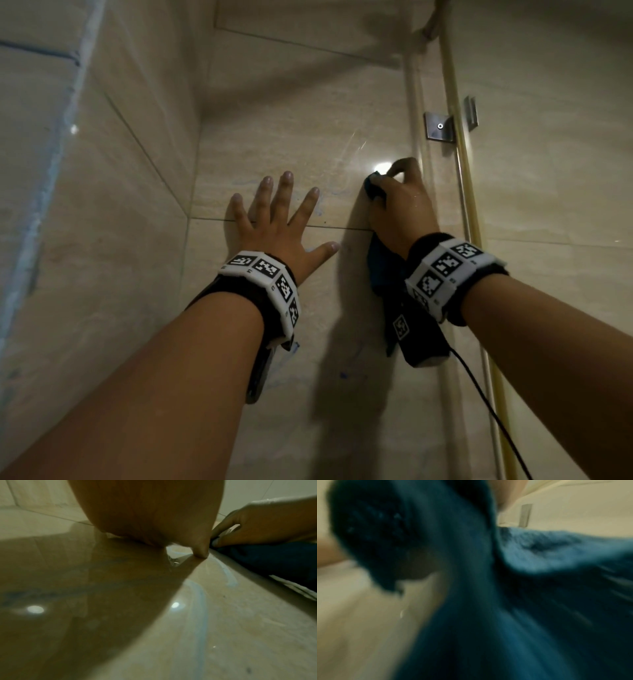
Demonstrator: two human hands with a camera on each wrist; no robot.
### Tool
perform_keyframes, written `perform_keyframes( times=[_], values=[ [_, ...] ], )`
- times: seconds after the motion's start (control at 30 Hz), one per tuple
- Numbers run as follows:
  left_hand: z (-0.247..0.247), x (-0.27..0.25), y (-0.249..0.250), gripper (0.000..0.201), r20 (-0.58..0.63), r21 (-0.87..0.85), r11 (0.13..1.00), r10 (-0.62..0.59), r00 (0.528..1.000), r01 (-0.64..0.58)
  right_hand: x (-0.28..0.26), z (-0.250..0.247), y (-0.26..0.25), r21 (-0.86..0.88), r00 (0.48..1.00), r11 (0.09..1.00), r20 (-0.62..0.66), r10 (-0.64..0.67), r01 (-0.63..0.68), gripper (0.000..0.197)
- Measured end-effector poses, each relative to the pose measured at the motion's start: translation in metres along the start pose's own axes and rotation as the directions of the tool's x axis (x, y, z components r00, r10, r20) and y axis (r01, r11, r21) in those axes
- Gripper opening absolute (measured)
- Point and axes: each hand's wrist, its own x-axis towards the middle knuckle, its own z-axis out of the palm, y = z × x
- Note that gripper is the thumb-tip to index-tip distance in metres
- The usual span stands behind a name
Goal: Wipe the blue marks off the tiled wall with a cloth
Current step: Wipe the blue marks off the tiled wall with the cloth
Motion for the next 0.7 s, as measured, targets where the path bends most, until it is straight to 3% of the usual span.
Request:
perform_keyframes(
  times=[0.13, 0.23, 0.33, 0.43, 0.6, 0.7],
  values=[
    [0.001, 0.0, 0.0, 0.086, -0.008, 0.003, 1.0, -0.006, 1.0, 0.006, -0.004, -0.002, -0.007, 0.036, 0.979, 0.993, 0.169, -0.113, 0.108, 0.049],
    [0.0, 0.0, 0.0, 0.086, -0.007, -0.005, 1.0, 0.001, 1.0, -0.001, -0.006, -0.005, 0.001, 0.064, 0.986, 0.99, 0.103, -0.135, 0.128, 0.047],
    [0.001, 0.001, 0.0, 0.085, -0.002, -0.013, 1.0, -0.001, 1.0, 0.001, 0.0, -0.006, 0.01, 0.062, 0.997, 0.996, 0.017, -0.073, 0.072, 0.038],
    [0.002, 0.001, -0.001, 0.085, -0.009, -0.012, 1.0, -0.003, 1.0, 0.003, 0.004, -0.003, 0.011, 0.026, 1.0, 0.999, 0.012, -0.021, 0.021, 0.034],
    [0.002, 0.0, 0.0, 0.086, -0.024, -0.001, 1.0, -0.005, 1.0, 0.005, -0.012, 0.012, -0.003, 0.017, 0.987, 0.988, 0.05, -0.153, 0.153, 0.034],
    [0.002, 0.0, -0.001, 0.086, -0.025, 0.003, 1.0, -0.001, 1.0, 0.001, -0.017, 0.011, 0.002, -0.004, 0.984, 0.984, -0.018, -0.177, 0.177, 0.027]
  ],
)
